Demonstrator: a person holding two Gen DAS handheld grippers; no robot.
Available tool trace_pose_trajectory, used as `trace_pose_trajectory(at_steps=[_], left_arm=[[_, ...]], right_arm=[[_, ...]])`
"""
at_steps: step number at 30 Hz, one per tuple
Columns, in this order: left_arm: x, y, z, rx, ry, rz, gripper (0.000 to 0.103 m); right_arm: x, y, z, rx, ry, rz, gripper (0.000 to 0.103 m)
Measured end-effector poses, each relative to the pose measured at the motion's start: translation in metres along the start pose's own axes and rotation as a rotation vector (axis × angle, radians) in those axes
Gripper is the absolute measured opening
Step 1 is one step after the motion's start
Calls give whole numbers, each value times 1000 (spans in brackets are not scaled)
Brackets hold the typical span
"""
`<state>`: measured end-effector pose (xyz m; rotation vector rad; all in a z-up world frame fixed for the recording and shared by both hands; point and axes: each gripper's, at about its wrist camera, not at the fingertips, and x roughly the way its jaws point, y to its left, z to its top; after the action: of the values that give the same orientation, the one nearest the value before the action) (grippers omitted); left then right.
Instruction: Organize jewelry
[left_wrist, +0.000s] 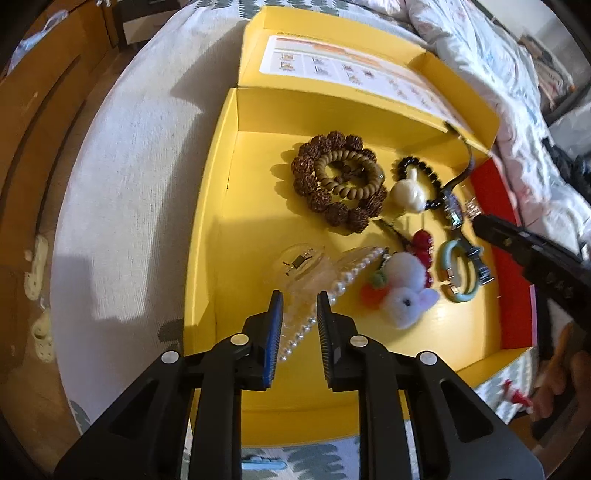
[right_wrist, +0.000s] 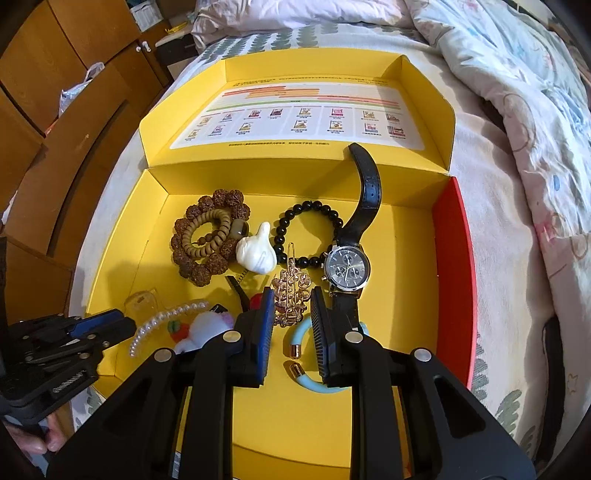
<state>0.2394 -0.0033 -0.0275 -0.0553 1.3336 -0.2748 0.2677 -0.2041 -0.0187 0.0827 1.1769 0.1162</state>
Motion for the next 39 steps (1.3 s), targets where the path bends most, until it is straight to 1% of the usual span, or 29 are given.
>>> trace_pose_trajectory(at_steps=[4, 6, 7, 8, 9, 11, 12, 14, 16, 19, 26, 28, 30, 34, 36, 39], left_arm=[[3, -11, -1, 31, -1, -3, 24], [1, -14, -2, 39, -7, -11, 33], [-1, -17, -3, 51, -12, -10, 34], [-2, -18, -4, 58, -17, -12, 39], [-2, -19, -4, 65, -27, -8, 47], [0, -20, -3, 70, -37, 20, 51], [5, -19, -2, 68, -27, 39, 51], [16, -16, -2, 57, 3, 46, 51], [25, -19, -1, 71, 11, 58, 51], [32, -22, 1, 83, -4, 78, 51], [47, -29, 7, 100, -24, 89, 52], [46, -28, 9, 86, -33, 74, 52], [46, -25, 10, 70, -43, 65, 41], [43, -16, 15, 41, -50, 33, 39], [44, -13, 15, 26, -57, 29, 38], [43, -10, 16, 12, -56, 25, 26]], right_arm=[[0, -2, 2, 5, -2, 4, 21], [0, -3, 2, 5, -1, 8, 21], [0, -3, 2, 5, -3, 9, 21], [0, -3, 2, 5, -4, 11, 21], [-1, -3, 3, 3, -4, 13, 21], [-1, -2, 2, 4, -6, 16, 21], [-1, -2, 2, 2, -5, 15, 21], [-2, -1, 2, 1, -6, 18, 21], [-2, -1, 2, 3, -8, 19, 21], [-2, -1, 2, 5, -8, 23, 21], [0, 3, 3, -8, -5, 31, 21], [0, 3, 3, -7, -8, 31, 21], [-1, 4, 3, -9, -8, 35, 21], [-2, 4, 3, -10, -14, 37, 21], [-4, 4, 3, -10, -18, 38, 21], [-7, 3, 3, -8, -24, 43, 21]])
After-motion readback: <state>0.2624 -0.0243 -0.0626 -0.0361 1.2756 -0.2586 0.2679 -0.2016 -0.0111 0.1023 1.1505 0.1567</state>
